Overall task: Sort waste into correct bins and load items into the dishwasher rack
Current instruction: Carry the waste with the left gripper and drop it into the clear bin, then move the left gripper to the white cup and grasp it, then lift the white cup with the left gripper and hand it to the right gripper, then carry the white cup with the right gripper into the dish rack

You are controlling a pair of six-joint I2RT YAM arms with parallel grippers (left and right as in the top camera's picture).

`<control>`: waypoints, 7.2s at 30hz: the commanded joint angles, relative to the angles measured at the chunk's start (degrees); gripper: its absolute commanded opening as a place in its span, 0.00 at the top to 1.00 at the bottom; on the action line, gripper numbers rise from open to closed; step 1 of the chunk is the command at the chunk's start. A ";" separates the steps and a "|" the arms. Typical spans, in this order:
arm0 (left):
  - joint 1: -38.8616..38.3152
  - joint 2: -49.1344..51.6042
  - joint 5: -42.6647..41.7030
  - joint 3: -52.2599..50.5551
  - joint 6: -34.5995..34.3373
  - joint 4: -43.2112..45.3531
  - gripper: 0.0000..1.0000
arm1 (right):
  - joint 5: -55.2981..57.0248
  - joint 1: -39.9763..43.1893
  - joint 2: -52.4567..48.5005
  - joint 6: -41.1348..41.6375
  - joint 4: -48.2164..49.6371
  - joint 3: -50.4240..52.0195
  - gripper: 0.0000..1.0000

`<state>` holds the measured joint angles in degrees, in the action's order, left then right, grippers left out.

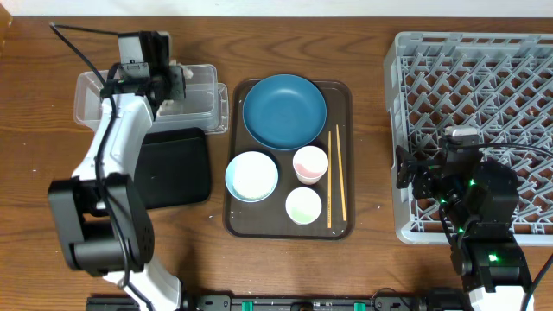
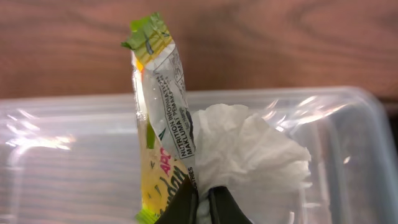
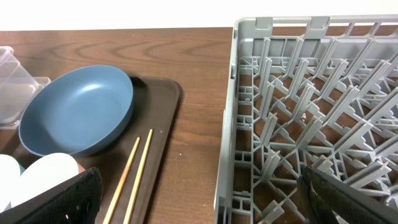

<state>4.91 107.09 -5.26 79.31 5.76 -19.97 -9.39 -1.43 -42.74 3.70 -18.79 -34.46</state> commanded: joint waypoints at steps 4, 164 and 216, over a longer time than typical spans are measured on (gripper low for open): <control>-0.15 2.93 -1.60 0.33 -1.38 -0.33 0.64 | 0.13 -0.37 0.11 0.76 0.11 -1.36 0.01; -23.98 -14.38 -42.14 -18.32 -25.53 11.17 0.73 | -61.33 3.58 -30.60 23.04 59.28 -1.57 0.75; -9.09 -36.46 -14.56 -18.32 -15.85 -13.27 0.70 | 31.39 34.95 -43.41 5.84 -25.22 -40.50 0.99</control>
<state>-4.49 70.72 -20.58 60.66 -10.63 -33.15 20.67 31.99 -84.33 6.09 -43.11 -74.11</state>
